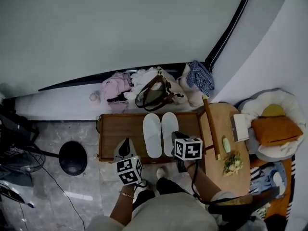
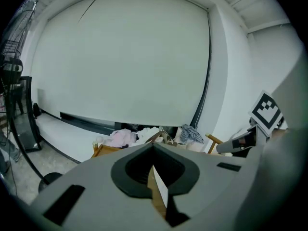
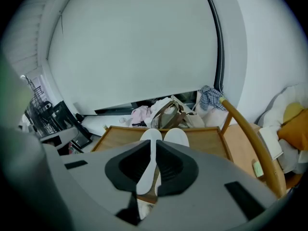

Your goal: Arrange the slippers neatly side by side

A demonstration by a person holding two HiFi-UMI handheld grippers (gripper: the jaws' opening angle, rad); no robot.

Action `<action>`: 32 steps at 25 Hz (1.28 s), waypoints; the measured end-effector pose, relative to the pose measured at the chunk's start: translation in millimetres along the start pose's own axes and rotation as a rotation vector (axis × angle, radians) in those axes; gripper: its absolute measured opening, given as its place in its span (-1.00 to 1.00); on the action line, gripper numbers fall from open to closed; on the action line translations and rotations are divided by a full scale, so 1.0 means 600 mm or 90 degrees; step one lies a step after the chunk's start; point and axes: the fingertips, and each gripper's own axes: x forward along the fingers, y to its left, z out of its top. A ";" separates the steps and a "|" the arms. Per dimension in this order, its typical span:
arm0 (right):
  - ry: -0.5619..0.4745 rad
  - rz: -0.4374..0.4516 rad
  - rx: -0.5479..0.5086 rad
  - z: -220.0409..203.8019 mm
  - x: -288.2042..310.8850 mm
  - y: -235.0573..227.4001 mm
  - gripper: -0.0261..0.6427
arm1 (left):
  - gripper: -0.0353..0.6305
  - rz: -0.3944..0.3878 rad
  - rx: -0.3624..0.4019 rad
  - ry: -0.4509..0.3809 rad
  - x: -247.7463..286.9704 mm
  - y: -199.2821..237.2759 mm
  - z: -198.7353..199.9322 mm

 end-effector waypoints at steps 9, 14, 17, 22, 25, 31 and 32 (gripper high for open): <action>-0.080 -0.031 0.008 0.051 -0.070 -0.048 -0.80 | -0.87 -0.039 0.020 -0.025 0.018 -0.031 0.053; -0.117 -0.051 0.003 0.063 -0.104 -0.066 -0.80 | -0.87 -0.071 0.033 -0.031 0.024 -0.057 0.072; -0.131 -0.057 0.012 0.068 -0.111 -0.071 -0.80 | -0.87 -0.081 0.037 -0.027 0.027 -0.063 0.076; -0.141 -0.064 0.017 0.071 -0.113 -0.073 -0.80 | -0.87 -0.088 0.038 -0.017 0.031 -0.070 0.072; -0.148 -0.081 0.006 0.072 -0.118 -0.076 -0.82 | -0.87 -0.092 0.040 -0.015 0.031 -0.074 0.070; -0.154 -0.087 0.001 0.077 -0.122 -0.078 -0.82 | -0.87 -0.092 0.038 -0.013 0.029 -0.078 0.067; -0.154 -0.086 0.002 0.077 -0.122 -0.079 -0.82 | -0.87 -0.092 0.038 -0.012 0.029 -0.079 0.067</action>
